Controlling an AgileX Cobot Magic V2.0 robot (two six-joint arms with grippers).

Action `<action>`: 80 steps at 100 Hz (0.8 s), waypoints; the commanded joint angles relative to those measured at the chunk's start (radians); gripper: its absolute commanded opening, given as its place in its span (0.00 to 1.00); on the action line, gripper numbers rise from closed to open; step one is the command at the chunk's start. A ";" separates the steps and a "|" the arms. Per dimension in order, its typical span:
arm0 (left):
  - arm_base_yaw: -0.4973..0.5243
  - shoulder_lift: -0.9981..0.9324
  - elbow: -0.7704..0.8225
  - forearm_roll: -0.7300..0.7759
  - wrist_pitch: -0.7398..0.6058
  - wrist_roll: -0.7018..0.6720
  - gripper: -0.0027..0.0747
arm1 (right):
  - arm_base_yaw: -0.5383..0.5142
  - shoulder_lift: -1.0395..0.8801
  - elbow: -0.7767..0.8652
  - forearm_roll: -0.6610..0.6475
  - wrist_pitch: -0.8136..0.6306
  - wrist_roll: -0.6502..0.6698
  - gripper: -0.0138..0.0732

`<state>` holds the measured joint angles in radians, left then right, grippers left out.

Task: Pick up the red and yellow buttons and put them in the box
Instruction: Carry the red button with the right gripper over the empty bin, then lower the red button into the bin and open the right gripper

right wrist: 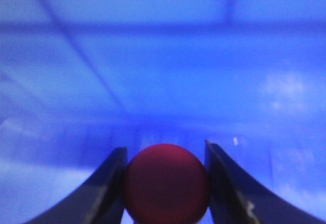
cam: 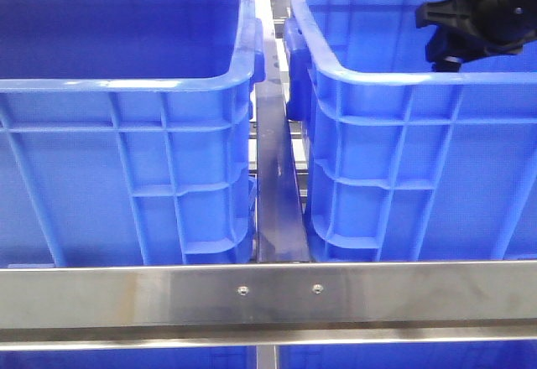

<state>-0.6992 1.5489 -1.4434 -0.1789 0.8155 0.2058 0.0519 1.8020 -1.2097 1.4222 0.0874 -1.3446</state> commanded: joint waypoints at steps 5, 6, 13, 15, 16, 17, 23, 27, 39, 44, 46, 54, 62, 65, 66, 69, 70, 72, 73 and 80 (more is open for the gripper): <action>-0.009 -0.040 -0.032 -0.023 -0.058 -0.005 0.84 | 0.002 -0.027 -0.073 0.015 -0.001 -0.012 0.43; -0.009 -0.040 -0.032 -0.023 -0.058 -0.005 0.84 | 0.002 -0.025 -0.076 0.015 -0.001 -0.012 0.43; -0.009 -0.040 -0.032 -0.023 -0.058 -0.005 0.84 | 0.002 -0.008 -0.094 0.015 0.003 -0.012 0.43; -0.009 -0.040 -0.032 -0.023 -0.058 -0.005 0.84 | 0.002 -0.001 -0.098 0.015 0.004 -0.012 0.43; -0.009 -0.040 -0.032 -0.023 -0.058 -0.005 0.84 | 0.002 0.001 -0.099 0.015 0.004 -0.012 0.43; -0.009 -0.040 -0.032 -0.023 -0.058 -0.005 0.84 | 0.002 0.004 -0.101 0.015 0.004 -0.012 0.43; -0.009 -0.040 -0.032 -0.023 -0.058 -0.005 0.84 | 0.002 0.021 -0.115 0.015 0.006 -0.012 0.43; -0.009 -0.040 -0.032 -0.023 -0.058 -0.005 0.84 | 0.002 0.029 -0.122 0.015 0.006 -0.012 0.43; -0.009 -0.040 -0.032 -0.023 -0.058 -0.005 0.84 | 0.002 0.047 -0.128 0.015 0.007 -0.012 0.43; -0.009 -0.040 -0.032 -0.023 -0.058 -0.005 0.84 | 0.002 0.055 -0.128 0.015 0.008 -0.012 0.43; -0.009 -0.040 -0.032 -0.023 -0.058 -0.005 0.84 | 0.002 0.059 -0.128 0.015 0.008 -0.012 0.43; -0.009 -0.040 -0.032 -0.023 -0.058 -0.005 0.84 | 0.002 0.069 -0.128 0.015 0.014 -0.012 0.43; -0.009 -0.040 -0.032 -0.023 -0.058 -0.005 0.84 | 0.002 0.072 -0.128 0.015 0.031 -0.012 0.44; -0.009 -0.040 -0.032 -0.023 -0.058 -0.005 0.84 | 0.002 0.072 -0.128 0.015 0.036 -0.012 0.45; -0.009 -0.040 -0.032 -0.023 -0.058 -0.005 0.84 | 0.002 0.072 -0.128 0.015 0.036 -0.012 0.45; -0.009 -0.040 -0.032 -0.023 -0.058 -0.005 0.84 | 0.002 0.072 -0.128 0.015 0.041 -0.012 0.48; -0.009 -0.040 -0.032 -0.023 -0.058 -0.005 0.84 | 0.002 0.072 -0.128 0.015 0.041 -0.012 0.49; -0.009 -0.040 -0.032 -0.023 -0.058 -0.005 0.84 | 0.002 0.072 -0.128 0.015 0.044 -0.012 0.52; -0.009 -0.040 -0.032 -0.023 -0.058 -0.005 0.84 | 0.002 0.072 -0.128 0.015 0.045 -0.012 0.53; -0.009 -0.040 -0.032 -0.023 -0.058 -0.005 0.84 | 0.002 0.072 -0.128 0.015 0.055 -0.012 0.63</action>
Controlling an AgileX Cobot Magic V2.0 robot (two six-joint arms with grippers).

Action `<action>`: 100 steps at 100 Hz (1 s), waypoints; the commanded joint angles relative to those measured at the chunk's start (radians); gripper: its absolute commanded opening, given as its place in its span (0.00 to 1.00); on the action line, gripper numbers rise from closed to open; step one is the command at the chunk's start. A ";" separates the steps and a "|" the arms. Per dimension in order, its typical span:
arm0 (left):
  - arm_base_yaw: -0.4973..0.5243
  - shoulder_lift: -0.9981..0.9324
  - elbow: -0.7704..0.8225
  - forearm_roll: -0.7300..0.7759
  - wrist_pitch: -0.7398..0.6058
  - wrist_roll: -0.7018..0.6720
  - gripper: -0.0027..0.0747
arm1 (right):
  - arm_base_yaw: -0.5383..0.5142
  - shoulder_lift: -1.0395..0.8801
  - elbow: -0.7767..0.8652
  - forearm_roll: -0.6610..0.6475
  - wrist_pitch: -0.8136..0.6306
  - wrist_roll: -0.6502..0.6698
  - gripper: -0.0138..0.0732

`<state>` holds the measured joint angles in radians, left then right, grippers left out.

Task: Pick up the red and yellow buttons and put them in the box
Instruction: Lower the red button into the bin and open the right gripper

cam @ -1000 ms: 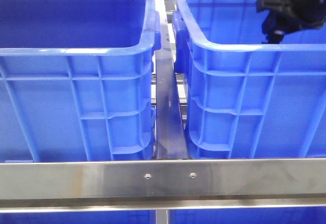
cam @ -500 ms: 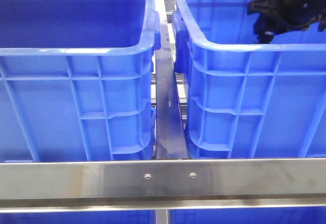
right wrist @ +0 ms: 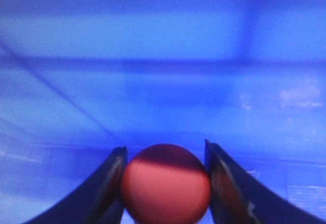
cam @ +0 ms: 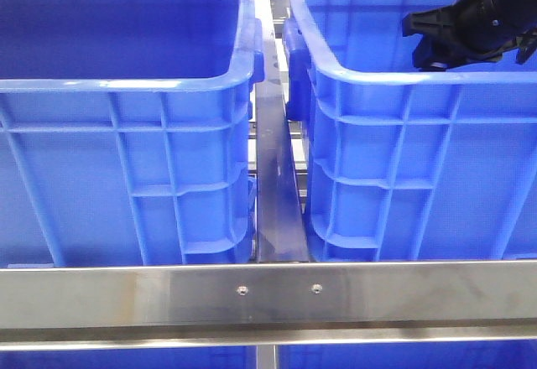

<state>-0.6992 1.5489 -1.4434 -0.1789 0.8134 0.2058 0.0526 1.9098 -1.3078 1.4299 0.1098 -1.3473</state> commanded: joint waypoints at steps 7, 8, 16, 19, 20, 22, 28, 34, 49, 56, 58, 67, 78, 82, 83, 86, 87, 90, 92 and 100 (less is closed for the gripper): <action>-0.009 -0.040 -0.032 -0.023 -0.056 -0.005 0.84 | 0.002 -0.041 -0.027 0.007 0.039 -0.010 0.69; -0.009 -0.040 -0.032 -0.023 -0.056 -0.005 0.84 | 0.002 -0.041 -0.027 0.007 0.039 -0.010 0.69; -0.009 -0.040 -0.032 -0.023 -0.056 -0.005 0.84 | 0.002 -0.047 -0.026 0.007 0.051 -0.010 0.68; -0.009 -0.040 -0.032 -0.023 -0.056 -0.005 0.84 | 0.002 -0.048 -0.026 0.007 0.057 -0.010 0.68; -0.009 -0.040 -0.032 -0.023 -0.056 -0.005 0.84 | 0.002 -0.047 -0.026 0.007 0.058 -0.010 0.68; -0.009 -0.040 -0.032 -0.023 -0.056 -0.005 0.84 | 0.002 -0.050 -0.026 0.007 0.063 -0.010 0.68; -0.009 -0.040 -0.032 -0.023 -0.056 -0.005 0.84 | 0.002 -0.053 -0.026 0.007 0.069 -0.010 0.68; -0.009 -0.040 -0.032 -0.023 -0.056 -0.005 0.84 | 0.002 -0.058 -0.026 0.007 0.070 -0.010 0.68; -0.009 -0.040 -0.032 -0.023 -0.056 -0.005 0.84 | 0.002 -0.081 -0.025 0.007 0.064 -0.010 0.68; -0.009 -0.040 -0.032 -0.023 -0.058 -0.005 0.84 | 0.000 -0.100 -0.025 0.007 0.063 -0.010 0.68; -0.009 -0.040 -0.032 -0.023 -0.058 -0.005 0.84 | 0.000 -0.105 -0.024 0.007 0.063 -0.010 0.68; -0.009 -0.040 -0.032 -0.023 -0.062 -0.005 0.84 | -0.001 -0.149 -0.006 0.007 0.055 -0.010 0.68; -0.009 -0.040 -0.032 -0.017 -0.072 -0.005 0.84 | -0.001 -0.225 0.049 0.007 0.023 -0.010 0.66; -0.009 -0.040 -0.032 -0.017 -0.075 -0.005 0.84 | -0.001 -0.259 0.076 0.007 0.011 -0.010 0.63; -0.009 -0.040 -0.032 -0.017 -0.076 -0.005 0.84 | -0.001 -0.265 0.081 0.007 0.006 -0.010 0.63; -0.009 -0.040 -0.032 -0.017 -0.076 -0.005 0.84 | -0.001 -0.288 0.101 0.007 -0.003 -0.010 0.60; -0.009 -0.040 -0.032 -0.015 -0.076 -0.005 0.84 | -0.001 -0.300 0.111 0.007 -0.007 -0.010 0.59; -0.009 -0.040 -0.032 -0.012 -0.076 -0.005 0.84 | -0.001 -0.324 0.131 0.007 -0.013 -0.010 0.57; -0.009 -0.040 -0.032 -0.012 -0.076 -0.005 0.84 | -0.001 -0.342 0.146 0.007 -0.015 -0.010 0.55; -0.007 -0.041 -0.032 0.003 -0.076 -0.020 0.84 | -0.001 -0.409 0.199 0.007 -0.015 -0.010 0.53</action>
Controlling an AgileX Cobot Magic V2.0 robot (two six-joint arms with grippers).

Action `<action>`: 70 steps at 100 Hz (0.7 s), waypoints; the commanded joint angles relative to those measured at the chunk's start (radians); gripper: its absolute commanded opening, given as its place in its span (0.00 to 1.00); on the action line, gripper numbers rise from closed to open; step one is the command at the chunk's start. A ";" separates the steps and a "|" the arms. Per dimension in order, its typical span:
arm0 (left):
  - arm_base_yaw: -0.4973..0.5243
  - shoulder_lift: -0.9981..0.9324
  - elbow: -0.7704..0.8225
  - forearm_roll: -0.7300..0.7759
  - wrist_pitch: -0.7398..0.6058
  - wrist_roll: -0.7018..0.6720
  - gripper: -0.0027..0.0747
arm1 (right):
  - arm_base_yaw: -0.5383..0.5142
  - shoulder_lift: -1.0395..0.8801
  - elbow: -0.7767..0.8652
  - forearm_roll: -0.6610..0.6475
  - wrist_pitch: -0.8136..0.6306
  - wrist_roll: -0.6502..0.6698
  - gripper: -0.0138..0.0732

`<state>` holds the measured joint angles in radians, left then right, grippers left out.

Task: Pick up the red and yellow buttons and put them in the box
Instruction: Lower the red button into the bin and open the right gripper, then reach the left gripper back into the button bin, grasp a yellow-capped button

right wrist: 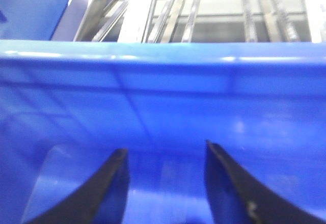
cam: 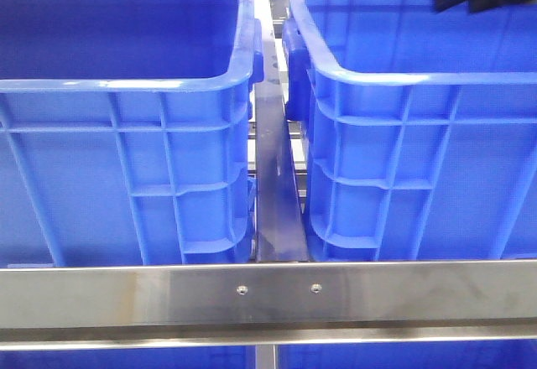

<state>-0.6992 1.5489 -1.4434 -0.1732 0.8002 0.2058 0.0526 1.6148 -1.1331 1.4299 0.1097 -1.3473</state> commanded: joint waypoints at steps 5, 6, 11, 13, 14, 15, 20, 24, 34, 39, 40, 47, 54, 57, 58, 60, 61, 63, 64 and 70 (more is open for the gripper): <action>0.003 -0.046 -0.032 0.005 -0.063 -0.032 0.84 | -0.001 -0.162 0.062 0.007 -0.014 -0.010 0.53; 0.005 -0.046 -0.032 0.005 -0.063 -0.032 0.84 | -0.001 -0.168 0.066 0.007 -0.014 -0.010 0.53; 0.021 -0.055 -0.032 0.007 -0.063 -0.032 0.84 | -0.001 -0.208 0.096 0.007 -0.013 -0.010 0.53; 0.031 -0.062 -0.032 0.011 -0.061 -0.032 0.84 | -0.001 -0.229 0.111 0.007 -0.013 -0.010 0.53; 0.034 -0.062 -0.032 0.010 -0.061 -0.034 0.84 | -0.001 -0.229 0.111 0.007 -0.013 -0.010 0.53; 0.041 -0.067 -0.032 0.012 -0.061 -0.034 0.84 | -0.001 -0.239 0.118 0.007 -0.013 -0.010 0.53; 0.070 -0.083 -0.032 0.031 -0.059 -0.055 0.84 | -0.001 -0.272 0.140 0.007 -0.015 -0.010 0.53; 0.093 -0.097 -0.032 0.051 -0.054 -0.090 0.84 | -0.001 -0.296 0.156 0.007 -0.016 -0.010 0.53; 0.178 -0.113 -0.032 0.085 -0.004 -0.165 0.84 | -0.001 -0.333 0.177 0.007 -0.016 -0.010 0.53; 0.219 -0.113 -0.032 0.087 0.031 -0.197 0.84 | -0.001 -0.342 0.180 0.007 -0.013 -0.010 0.53; 0.225 -0.113 -0.032 0.087 0.035 -0.200 0.84 | -0.001 -0.345 0.180 0.007 -0.011 -0.010 0.53; 0.279 -0.106 -0.030 0.087 0.072 -0.248 0.84 | -0.001 -0.347 0.180 0.007 -0.007 -0.010 0.53; 0.314 -0.093 -0.030 0.087 0.096 -0.284 0.84 | -0.001 -0.347 0.180 0.007 -0.001 -0.010 0.53; 0.330 -0.084 -0.030 0.087 0.104 -0.301 0.84 | -0.001 -0.347 0.180 0.007 0.001 -0.010 0.53; 0.332 -0.082 -0.030 0.087 0.109 -0.309 0.84 | -0.001 -0.347 0.180 0.007 0.001 -0.010 0.53; 0.339 -0.077 -0.030 0.087 0.116 -0.320 0.84 | -0.001 -0.347 0.180 0.007 0.001 -0.010 0.53; 0.340 -0.075 -0.030 0.087 0.119 -0.322 0.84 | -0.001 -0.347 0.180 0.007 0.001 -0.010 0.53; 0.346 -0.068 -0.030 0.087 0.121 -0.328 0.84 | -0.001 -0.347 0.180 0.007 0.001 -0.010 0.53; 0.348 -0.062 -0.030 0.085 0.123 -0.328 0.84 | -0.001 -0.347 0.180 0.007 0.001 -0.010 0.53; 0.355 -0.042 -0.030 0.085 0.133 -0.328 0.84 | -0.001 -0.347 0.180 0.007 0.002 -0.010 0.53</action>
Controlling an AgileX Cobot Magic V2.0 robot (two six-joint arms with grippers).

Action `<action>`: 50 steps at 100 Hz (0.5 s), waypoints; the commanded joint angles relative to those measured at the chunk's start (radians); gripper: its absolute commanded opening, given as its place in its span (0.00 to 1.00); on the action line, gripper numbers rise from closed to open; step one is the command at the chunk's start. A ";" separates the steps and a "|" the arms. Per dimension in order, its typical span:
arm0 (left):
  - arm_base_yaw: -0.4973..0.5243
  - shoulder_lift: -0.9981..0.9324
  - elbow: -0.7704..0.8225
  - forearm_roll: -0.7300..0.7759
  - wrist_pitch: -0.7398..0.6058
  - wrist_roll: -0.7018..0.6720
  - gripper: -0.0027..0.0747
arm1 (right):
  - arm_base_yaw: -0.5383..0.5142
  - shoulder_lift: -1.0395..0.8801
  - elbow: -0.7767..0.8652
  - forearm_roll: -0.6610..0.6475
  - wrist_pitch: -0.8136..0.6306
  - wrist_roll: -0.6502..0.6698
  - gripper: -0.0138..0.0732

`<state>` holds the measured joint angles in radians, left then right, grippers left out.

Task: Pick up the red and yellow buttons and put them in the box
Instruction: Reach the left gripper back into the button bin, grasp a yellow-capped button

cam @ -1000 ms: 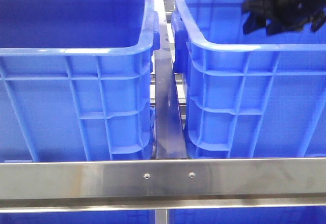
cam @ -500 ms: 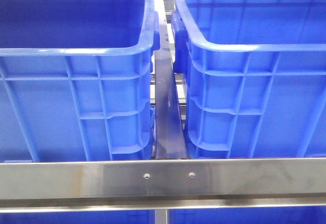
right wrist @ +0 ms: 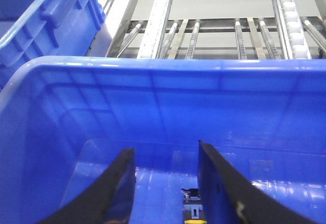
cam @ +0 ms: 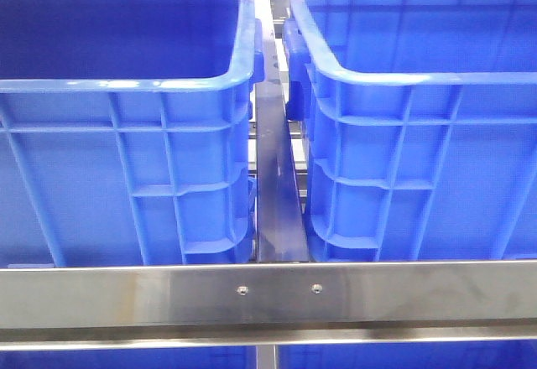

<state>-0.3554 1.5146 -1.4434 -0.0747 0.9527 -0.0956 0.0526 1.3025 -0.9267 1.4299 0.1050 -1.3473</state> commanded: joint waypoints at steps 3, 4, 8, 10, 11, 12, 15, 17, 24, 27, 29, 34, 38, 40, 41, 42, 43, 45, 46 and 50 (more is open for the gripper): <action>0.013 0.007 -0.030 -0.014 -0.020 -0.026 0.84 | -0.001 -0.035 -0.027 0.007 0.007 -0.010 0.53; 0.013 0.010 -0.030 -0.014 -0.020 -0.026 0.84 | -0.001 -0.035 -0.027 0.007 0.007 -0.010 0.53; 0.013 0.029 -0.030 -0.014 -0.020 -0.026 0.84 | -0.001 -0.035 -0.027 0.007 0.007 -0.010 0.53; 0.013 0.039 -0.030 -0.011 -0.020 -0.026 0.84 | -0.001 -0.035 -0.027 0.007 0.007 -0.010 0.53; 0.013 0.042 -0.030 -0.012 -0.020 -0.026 0.84 | -0.001 -0.035 -0.027 0.007 0.007 -0.010 0.53; 0.014 0.046 -0.030 -0.009 -0.020 -0.026 0.84 | -0.001 -0.035 -0.027 0.007 0.007 -0.010 0.53; 0.015 0.062 -0.030 -0.001 -0.020 -0.026 0.84 | -0.001 -0.035 -0.027 0.007 0.007 -0.010 0.53; 0.018 0.071 -0.030 0.004 -0.020 -0.028 0.84 | -0.001 -0.035 -0.027 0.007 0.008 -0.010 0.53; 0.023 0.103 -0.030 0.017 -0.020 -0.047 0.84 | -0.001 -0.035 -0.027 0.007 0.008 -0.010 0.53; 0.027 0.118 -0.030 0.028 -0.020 -0.049 0.84 | -0.001 -0.035 -0.027 0.007 0.008 -0.010 0.53; 0.028 0.123 -0.030 0.033 -0.020 -0.049 0.84 | -0.001 -0.035 -0.027 0.007 0.008 -0.010 0.53; 0.029 0.142 -0.030 0.043 -0.022 -0.051 0.84 | -0.001 -0.035 -0.027 0.007 0.008 -0.010 0.53; 0.032 0.156 -0.030 0.048 -0.023 -0.051 0.84 | -0.001 -0.035 -0.027 0.007 0.008 -0.010 0.53; 0.032 0.161 -0.030 0.050 -0.024 -0.051 0.84 | -0.001 -0.035 -0.027 0.007 0.008 -0.010 0.53; 0.032 0.166 -0.030 0.051 -0.024 -0.051 0.84 | -0.001 -0.035 -0.027 0.007 0.008 -0.010 0.53; 0.032 0.168 -0.030 0.054 -0.026 -0.051 0.84 | -0.001 -0.035 -0.027 0.007 0.008 -0.010 0.53; 0.032 0.172 -0.030 0.056 -0.026 -0.051 0.84 | -0.001 -0.035 -0.027 0.007 0.008 -0.010 0.53; 0.032 0.180 -0.030 0.063 -0.028 -0.053 0.84 | -0.001 -0.035 -0.027 0.007 0.009 -0.010 0.53; 0.032 0.182 -0.030 0.065 -0.028 -0.055 0.84 | -0.001 -0.035 -0.027 0.007 0.009 -0.010 0.53; 0.032 0.194 -0.030 0.075 -0.037 -0.070 0.84 | -0.001 -0.035 -0.027 0.007 0.010 -0.010 0.53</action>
<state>-0.3257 1.7300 -1.4434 -0.0123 0.9597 -0.1370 0.0526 1.3025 -0.9267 1.4299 0.1087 -1.3473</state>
